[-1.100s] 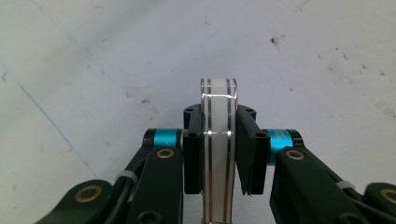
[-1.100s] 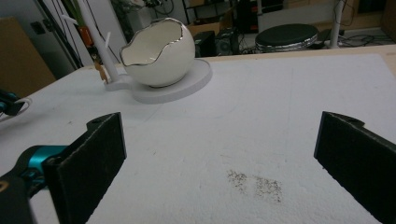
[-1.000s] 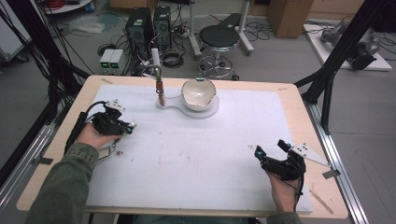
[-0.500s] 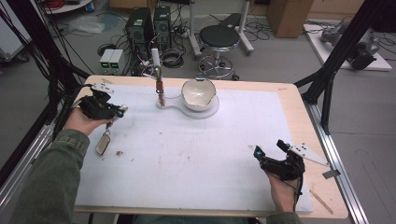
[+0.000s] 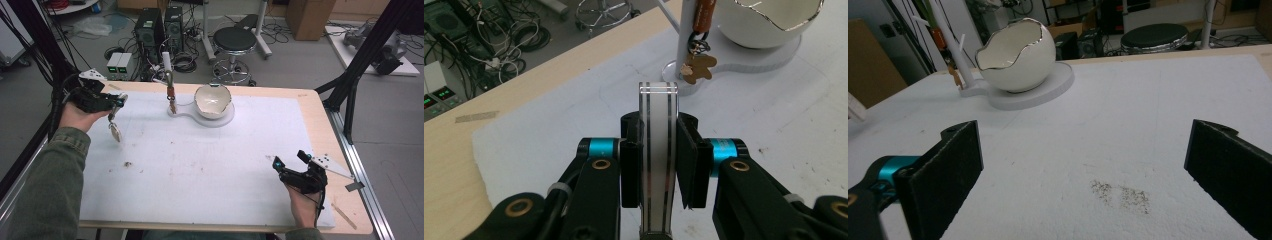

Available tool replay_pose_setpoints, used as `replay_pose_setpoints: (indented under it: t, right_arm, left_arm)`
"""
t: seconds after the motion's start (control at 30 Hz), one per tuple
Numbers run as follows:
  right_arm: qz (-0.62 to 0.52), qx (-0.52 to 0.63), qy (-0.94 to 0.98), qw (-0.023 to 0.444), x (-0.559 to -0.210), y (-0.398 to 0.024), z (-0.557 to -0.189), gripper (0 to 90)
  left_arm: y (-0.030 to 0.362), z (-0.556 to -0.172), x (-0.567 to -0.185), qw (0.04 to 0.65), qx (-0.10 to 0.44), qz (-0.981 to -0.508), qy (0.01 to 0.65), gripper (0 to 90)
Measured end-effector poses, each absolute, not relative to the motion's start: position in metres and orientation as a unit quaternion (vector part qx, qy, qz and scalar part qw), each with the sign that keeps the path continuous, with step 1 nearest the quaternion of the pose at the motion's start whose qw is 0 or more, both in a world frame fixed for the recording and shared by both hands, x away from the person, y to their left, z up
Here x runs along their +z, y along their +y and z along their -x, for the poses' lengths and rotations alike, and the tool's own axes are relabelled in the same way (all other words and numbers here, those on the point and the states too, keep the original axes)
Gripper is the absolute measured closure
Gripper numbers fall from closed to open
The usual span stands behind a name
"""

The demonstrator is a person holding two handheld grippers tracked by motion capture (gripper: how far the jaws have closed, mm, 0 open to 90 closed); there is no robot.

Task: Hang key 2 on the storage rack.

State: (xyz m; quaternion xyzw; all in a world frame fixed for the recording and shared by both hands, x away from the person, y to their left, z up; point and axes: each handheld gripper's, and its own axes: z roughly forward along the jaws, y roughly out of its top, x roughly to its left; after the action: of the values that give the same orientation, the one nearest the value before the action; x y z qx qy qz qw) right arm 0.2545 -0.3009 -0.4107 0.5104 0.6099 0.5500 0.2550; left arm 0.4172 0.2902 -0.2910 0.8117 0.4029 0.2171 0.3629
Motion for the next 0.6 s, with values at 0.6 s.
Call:
replay_pose_setpoints:
  t: [0.6]
  right_arm:
    - [-0.508, 0.549, 0.611, 0.257, -0.411, -0.301, -0.256, 1.1]
  left_arm:
    - [0.29, -0.448, -0.267, 0.353, 0.236, -0.796, 0.431, 74.4]
